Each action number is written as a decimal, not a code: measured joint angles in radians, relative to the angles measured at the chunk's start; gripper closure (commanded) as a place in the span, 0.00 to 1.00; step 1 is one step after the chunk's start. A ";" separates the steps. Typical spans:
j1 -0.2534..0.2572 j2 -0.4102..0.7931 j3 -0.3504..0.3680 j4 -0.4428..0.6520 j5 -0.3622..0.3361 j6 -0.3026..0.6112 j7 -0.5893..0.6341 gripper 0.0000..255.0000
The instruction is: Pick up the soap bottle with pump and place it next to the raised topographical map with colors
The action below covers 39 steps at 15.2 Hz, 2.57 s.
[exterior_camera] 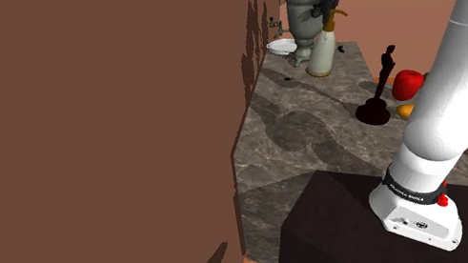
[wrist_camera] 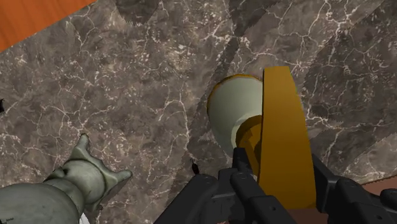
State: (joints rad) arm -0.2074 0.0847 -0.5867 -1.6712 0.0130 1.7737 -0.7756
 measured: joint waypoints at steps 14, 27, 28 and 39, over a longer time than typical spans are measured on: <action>-0.046 -0.482 0.040 -0.230 -0.250 -0.184 0.028 1.00; -0.156 -0.790 0.099 -0.226 -0.371 -0.470 -0.062 1.00; -0.163 -0.806 0.098 -0.221 -0.379 -0.488 -0.075 1.00; -0.224 -0.924 0.095 -0.132 -0.457 -0.670 -0.204 1.00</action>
State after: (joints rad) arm -0.4312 -0.8394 -0.4918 -1.8028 -0.4441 1.1037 -0.9797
